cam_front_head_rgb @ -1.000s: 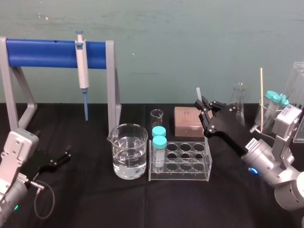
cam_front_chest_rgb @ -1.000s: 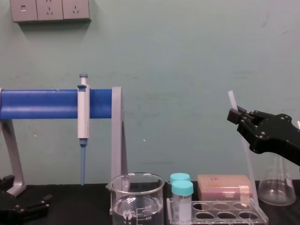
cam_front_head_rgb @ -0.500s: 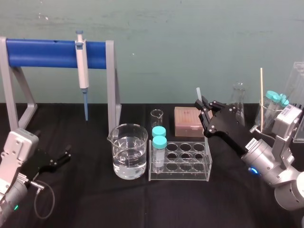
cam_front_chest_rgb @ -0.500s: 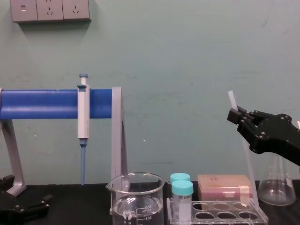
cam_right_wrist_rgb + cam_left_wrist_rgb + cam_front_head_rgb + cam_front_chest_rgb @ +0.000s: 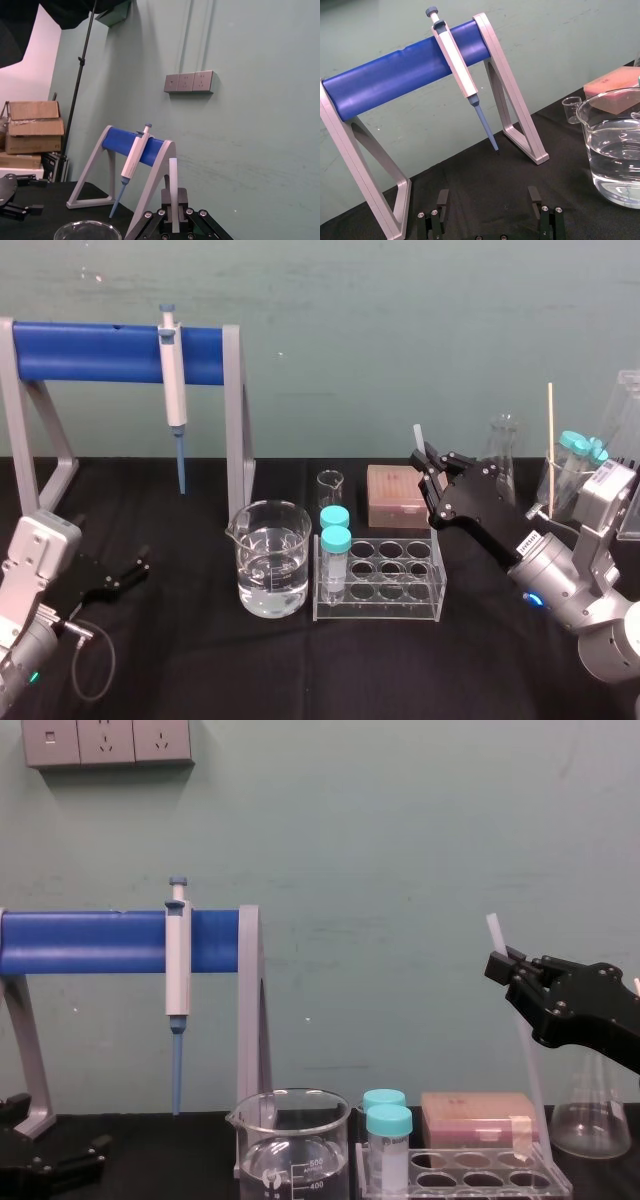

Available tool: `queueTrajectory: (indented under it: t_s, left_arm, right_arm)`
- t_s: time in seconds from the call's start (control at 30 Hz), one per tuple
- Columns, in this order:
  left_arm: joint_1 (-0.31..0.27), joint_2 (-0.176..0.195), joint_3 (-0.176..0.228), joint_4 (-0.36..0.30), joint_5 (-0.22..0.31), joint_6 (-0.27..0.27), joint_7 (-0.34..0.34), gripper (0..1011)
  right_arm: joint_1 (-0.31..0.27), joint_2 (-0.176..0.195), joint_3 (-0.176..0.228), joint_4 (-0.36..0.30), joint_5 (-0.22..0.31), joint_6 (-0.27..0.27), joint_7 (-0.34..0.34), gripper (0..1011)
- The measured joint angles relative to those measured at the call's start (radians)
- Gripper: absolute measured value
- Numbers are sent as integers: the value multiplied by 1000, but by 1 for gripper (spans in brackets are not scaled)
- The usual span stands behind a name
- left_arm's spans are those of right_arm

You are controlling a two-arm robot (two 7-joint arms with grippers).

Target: Pick up the stirring rod with one hand, then place it down.

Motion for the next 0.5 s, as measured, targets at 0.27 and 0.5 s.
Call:
queueTrajectory:
  t_s: [0.27, 0.5]
  left_arm:
    - [0, 0, 0, 0, 0, 0, 0, 1000]
    - [0, 0, 0, 0, 0, 0, 0, 1000]
  right_arm:
    - [0, -1, 0, 2, 0, 0, 4, 66]
    - [27, -12, -1, 45, 30, -12, 63, 66]
